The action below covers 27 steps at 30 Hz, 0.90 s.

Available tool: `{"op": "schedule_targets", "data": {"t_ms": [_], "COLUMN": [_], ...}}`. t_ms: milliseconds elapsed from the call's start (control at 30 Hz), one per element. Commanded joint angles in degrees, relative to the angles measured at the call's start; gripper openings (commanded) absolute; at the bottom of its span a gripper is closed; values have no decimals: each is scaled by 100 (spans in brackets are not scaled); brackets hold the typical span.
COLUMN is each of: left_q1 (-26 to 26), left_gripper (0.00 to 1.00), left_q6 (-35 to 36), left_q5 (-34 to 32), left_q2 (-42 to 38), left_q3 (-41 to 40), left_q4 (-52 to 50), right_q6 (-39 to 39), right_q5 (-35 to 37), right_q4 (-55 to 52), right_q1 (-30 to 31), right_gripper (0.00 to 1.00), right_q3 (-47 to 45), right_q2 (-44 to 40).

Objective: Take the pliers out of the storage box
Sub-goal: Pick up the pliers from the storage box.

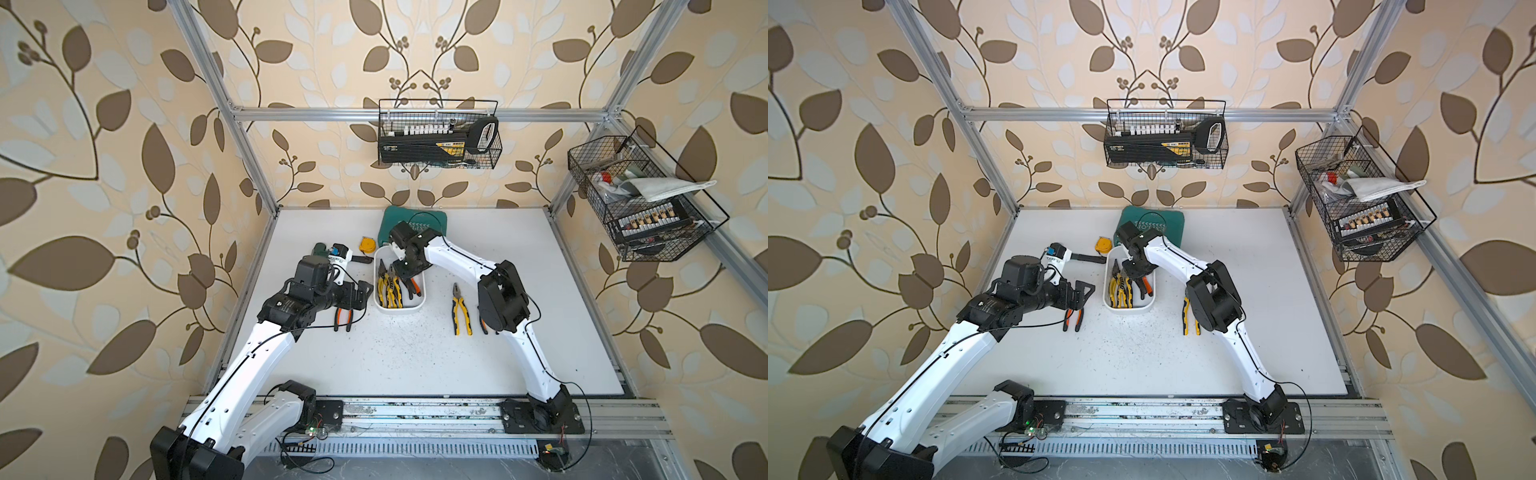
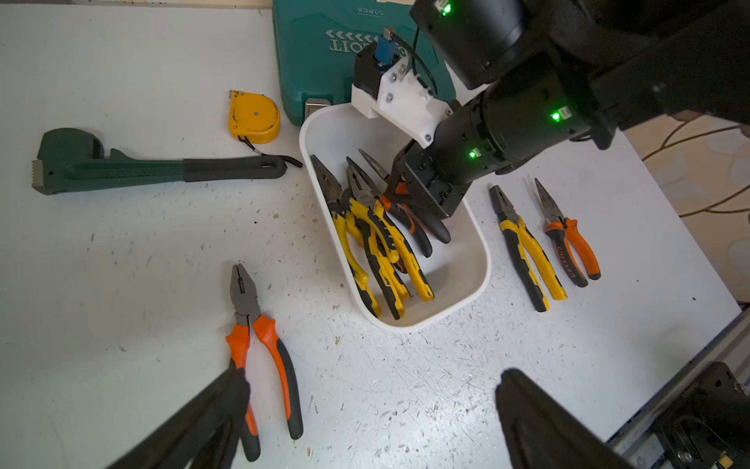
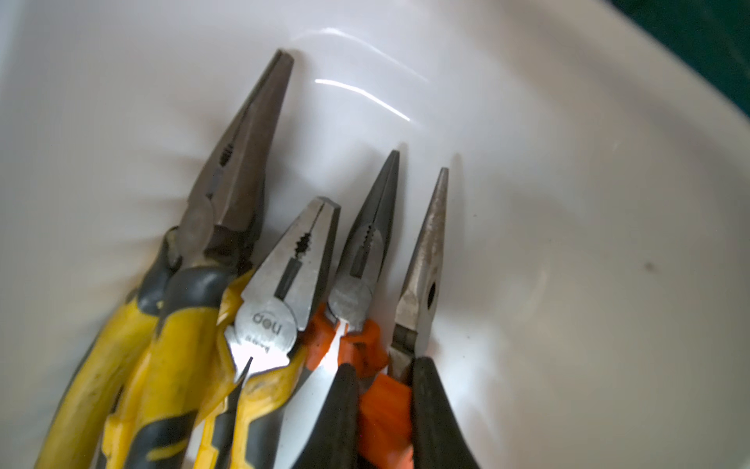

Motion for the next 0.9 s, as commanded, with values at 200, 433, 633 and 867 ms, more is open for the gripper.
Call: {"op": "schedule_targets", "data": {"t_ms": [200, 433, 633, 867], "left_q1": [-21, -6, -3, -36], "left_gripper": [99, 99, 99, 99], "left_q6": [-575, -1429, -2389, -2550], "left_q5": [-448, -520, -222, 464], "left_q2": [98, 546, 1088, 1996], "left_q3": [-58, 84, 265, 668], "left_q4": [353, 689, 1377, 2319], "right_q6": [291, 522, 655, 594], "right_q5": [-1460, -2673, -3213, -3513], "right_q4": [1094, 1763, 2389, 2557], "right_q1": [-385, -686, -839, -886], "right_gripper": [0, 0, 0, 0], "right_q3": [-1157, -1811, -2363, -2580], "right_q2": [-1298, -1718, -2228, -2433]}}
